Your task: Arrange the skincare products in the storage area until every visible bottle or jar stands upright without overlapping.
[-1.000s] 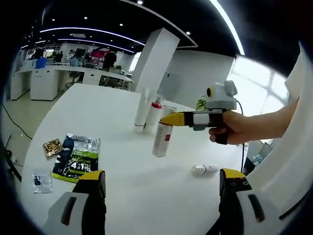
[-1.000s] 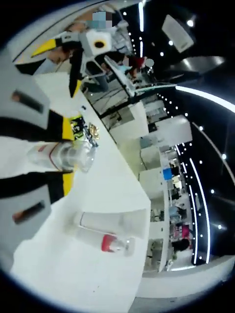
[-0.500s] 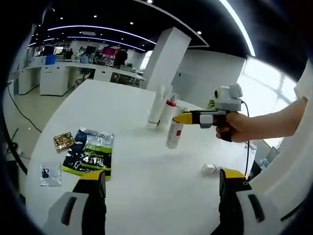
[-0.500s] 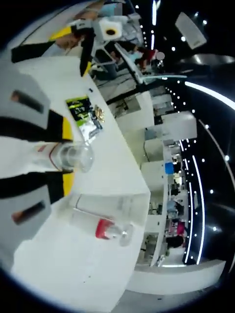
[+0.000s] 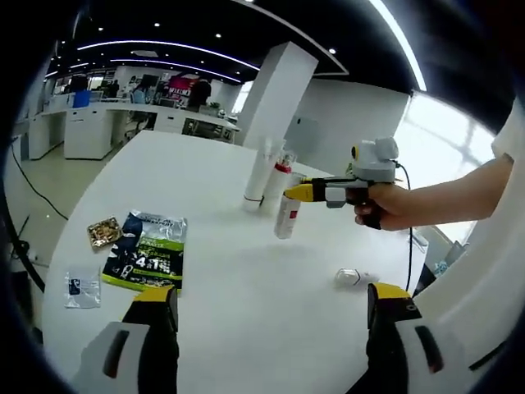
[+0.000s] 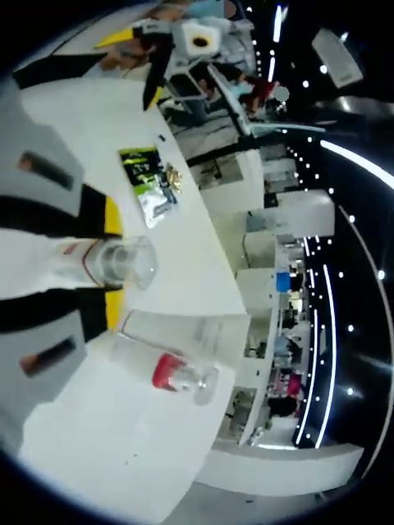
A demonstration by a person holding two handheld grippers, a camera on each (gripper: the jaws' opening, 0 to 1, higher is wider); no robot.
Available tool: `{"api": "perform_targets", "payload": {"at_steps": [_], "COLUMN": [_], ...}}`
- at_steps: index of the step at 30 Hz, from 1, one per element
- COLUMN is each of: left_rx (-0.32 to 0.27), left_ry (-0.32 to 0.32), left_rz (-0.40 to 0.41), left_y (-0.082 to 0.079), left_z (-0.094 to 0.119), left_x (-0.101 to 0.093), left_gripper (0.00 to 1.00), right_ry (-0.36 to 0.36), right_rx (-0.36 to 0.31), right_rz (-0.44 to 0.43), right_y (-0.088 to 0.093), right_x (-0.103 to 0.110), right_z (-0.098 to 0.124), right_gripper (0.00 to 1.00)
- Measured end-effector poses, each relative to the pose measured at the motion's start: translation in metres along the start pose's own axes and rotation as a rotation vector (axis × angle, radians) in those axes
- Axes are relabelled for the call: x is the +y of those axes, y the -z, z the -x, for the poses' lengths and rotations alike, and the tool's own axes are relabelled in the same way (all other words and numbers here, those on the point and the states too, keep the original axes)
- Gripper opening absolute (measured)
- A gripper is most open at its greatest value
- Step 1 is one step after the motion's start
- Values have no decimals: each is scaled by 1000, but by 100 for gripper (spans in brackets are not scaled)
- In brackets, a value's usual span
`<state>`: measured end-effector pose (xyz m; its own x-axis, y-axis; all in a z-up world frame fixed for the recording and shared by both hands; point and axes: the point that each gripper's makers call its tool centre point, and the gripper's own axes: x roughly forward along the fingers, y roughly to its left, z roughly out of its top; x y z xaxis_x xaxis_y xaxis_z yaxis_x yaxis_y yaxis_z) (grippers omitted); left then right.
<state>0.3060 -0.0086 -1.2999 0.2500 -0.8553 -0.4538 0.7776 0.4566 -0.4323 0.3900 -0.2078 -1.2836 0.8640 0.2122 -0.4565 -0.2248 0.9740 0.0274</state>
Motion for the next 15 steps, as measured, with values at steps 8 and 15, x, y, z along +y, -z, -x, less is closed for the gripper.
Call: {"api": "perform_targets", "payload": {"at_steps": [8, 15], "left_rx": [3, -11], "left_ry": [-10, -6], "left_rz": [8, 19], "left_y": [1, -4], "left_z": [-1, -3], "left_x": [6, 2], "left_gripper": [96, 93], "right_ry": [32, 25], "right_rx": [30, -14], "right_rz": [4, -29], "right_y": [9, -1], "right_x": [-11, -12], "right_z": [-3, -17], "right_gripper": [20, 20]}}
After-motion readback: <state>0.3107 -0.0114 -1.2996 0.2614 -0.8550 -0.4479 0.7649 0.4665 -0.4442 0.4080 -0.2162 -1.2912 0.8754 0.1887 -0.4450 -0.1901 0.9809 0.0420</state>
